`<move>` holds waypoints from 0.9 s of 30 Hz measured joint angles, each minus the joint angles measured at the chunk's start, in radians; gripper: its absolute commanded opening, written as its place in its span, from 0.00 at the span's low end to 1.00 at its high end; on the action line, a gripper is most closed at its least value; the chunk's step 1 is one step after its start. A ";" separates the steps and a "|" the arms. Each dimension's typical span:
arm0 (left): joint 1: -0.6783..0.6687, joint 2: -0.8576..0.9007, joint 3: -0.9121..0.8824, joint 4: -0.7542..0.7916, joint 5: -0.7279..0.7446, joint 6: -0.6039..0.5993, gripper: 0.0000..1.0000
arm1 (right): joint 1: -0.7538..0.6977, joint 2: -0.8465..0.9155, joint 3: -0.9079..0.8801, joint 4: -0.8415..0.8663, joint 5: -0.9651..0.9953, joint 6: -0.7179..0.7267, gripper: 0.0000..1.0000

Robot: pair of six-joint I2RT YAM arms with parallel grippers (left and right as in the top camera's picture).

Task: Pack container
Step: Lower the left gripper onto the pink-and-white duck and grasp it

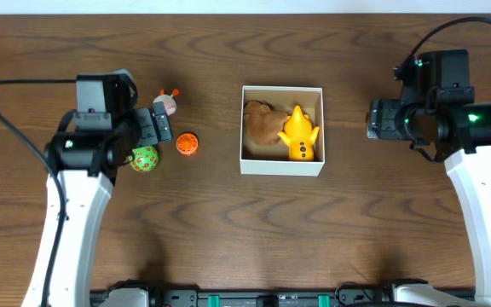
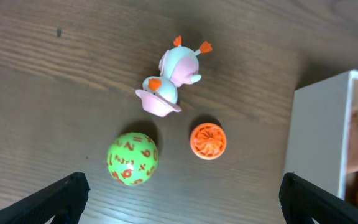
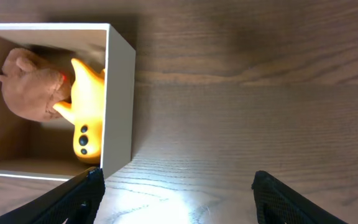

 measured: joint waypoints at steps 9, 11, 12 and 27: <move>0.000 0.322 0.093 0.086 -0.015 0.192 0.95 | -0.003 0.000 0.000 -0.036 -0.013 0.007 0.79; 0.000 0.365 0.098 0.132 -0.026 0.224 0.95 | -0.003 0.000 0.000 -0.054 -0.012 0.008 0.79; 0.000 0.384 0.100 0.154 -0.033 0.243 0.95 | -0.003 0.000 0.000 -0.063 -0.011 0.008 0.79; 0.073 0.612 0.111 0.220 -0.060 0.415 0.84 | -0.003 0.000 0.000 -0.086 -0.008 0.008 0.78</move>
